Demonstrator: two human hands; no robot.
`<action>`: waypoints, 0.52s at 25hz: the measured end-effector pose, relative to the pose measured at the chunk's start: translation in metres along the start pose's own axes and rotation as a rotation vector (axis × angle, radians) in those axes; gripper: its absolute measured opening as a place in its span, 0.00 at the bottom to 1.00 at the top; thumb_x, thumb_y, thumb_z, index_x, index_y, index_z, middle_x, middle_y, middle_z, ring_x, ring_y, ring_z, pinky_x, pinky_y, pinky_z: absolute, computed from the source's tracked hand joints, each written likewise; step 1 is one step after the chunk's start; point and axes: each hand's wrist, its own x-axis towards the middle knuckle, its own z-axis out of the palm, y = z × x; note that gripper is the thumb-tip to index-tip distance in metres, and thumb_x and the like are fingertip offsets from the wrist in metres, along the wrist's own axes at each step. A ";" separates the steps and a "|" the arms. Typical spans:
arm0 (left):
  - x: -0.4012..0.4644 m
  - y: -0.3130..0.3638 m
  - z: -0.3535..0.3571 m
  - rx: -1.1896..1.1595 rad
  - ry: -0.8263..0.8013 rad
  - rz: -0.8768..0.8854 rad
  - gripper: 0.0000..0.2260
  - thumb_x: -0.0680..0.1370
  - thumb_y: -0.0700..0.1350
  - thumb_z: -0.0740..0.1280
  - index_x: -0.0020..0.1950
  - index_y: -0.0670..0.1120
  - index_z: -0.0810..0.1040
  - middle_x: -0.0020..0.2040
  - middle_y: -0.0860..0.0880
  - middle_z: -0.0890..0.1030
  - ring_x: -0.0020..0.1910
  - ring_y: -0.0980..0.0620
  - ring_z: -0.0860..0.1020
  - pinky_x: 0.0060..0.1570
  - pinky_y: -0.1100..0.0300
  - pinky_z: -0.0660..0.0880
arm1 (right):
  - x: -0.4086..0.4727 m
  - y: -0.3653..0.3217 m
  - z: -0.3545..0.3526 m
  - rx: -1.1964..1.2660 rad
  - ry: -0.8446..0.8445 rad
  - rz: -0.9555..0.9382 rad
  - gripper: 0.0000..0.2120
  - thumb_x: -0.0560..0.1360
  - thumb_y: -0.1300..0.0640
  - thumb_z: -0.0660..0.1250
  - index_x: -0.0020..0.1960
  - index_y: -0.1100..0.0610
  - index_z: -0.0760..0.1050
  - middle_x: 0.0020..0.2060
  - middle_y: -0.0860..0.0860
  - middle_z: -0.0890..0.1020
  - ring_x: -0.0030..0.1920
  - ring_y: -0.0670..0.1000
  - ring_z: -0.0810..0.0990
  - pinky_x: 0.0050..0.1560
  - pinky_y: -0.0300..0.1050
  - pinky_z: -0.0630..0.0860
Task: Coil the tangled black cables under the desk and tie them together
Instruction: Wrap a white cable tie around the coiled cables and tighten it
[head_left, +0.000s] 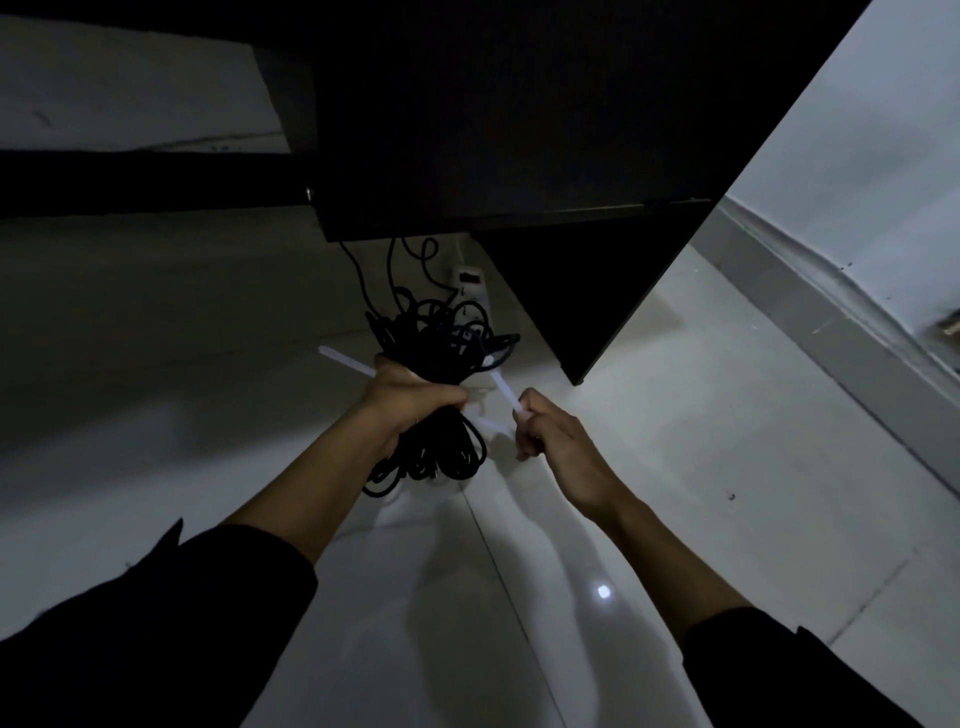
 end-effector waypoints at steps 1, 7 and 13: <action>0.002 -0.001 0.000 0.010 -0.006 0.007 0.39 0.54 0.47 0.79 0.63 0.42 0.73 0.50 0.44 0.82 0.44 0.52 0.82 0.28 0.68 0.75 | 0.001 0.003 0.001 0.019 0.007 0.014 0.12 0.77 0.52 0.54 0.36 0.52 0.63 0.33 0.51 0.70 0.38 0.52 0.69 0.44 0.50 0.66; 0.009 -0.004 -0.006 -0.053 0.011 -0.037 0.32 0.60 0.43 0.78 0.63 0.39 0.75 0.48 0.44 0.83 0.43 0.50 0.82 0.28 0.67 0.75 | 0.002 0.018 -0.002 0.006 0.034 0.062 0.11 0.75 0.52 0.54 0.36 0.55 0.64 0.33 0.54 0.71 0.38 0.53 0.69 0.45 0.51 0.66; 0.007 -0.007 -0.003 0.152 0.068 0.031 0.45 0.51 0.54 0.80 0.64 0.42 0.71 0.55 0.46 0.80 0.52 0.50 0.80 0.52 0.57 0.79 | 0.004 -0.005 0.009 -0.029 0.015 -0.044 0.10 0.73 0.56 0.53 0.38 0.63 0.64 0.35 0.61 0.71 0.38 0.52 0.68 0.42 0.49 0.63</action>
